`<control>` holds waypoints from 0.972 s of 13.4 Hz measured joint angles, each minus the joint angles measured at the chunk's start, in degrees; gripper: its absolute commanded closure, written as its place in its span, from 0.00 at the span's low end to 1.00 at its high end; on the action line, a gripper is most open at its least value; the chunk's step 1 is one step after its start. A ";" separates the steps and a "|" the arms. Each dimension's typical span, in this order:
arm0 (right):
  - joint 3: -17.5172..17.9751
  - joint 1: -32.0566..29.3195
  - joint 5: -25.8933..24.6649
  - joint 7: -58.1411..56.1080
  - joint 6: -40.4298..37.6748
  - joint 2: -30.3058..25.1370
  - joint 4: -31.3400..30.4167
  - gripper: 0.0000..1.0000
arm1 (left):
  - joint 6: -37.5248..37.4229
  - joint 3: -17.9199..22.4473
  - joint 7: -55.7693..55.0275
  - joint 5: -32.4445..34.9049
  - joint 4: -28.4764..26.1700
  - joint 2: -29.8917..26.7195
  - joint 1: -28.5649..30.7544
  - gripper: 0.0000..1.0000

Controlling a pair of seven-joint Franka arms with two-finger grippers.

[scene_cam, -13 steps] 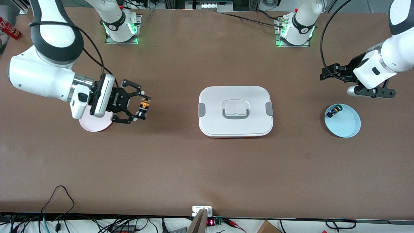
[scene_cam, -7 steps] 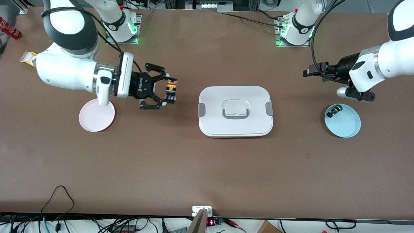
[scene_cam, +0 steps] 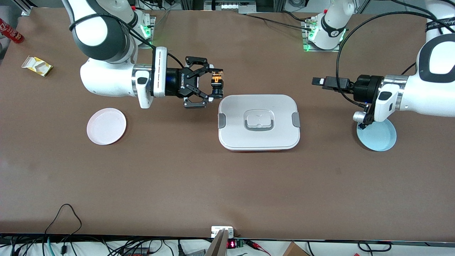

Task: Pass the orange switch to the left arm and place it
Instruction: 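Hold the switch with the right gripper while the left gripper reaches it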

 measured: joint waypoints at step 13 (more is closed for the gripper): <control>-0.01 5.88 2.51 -1.12 2.59 3.82 3.56 0.91 | 37.27 -20.23 14.94 -29.26 -16.60 -10.99 -1.05 0.00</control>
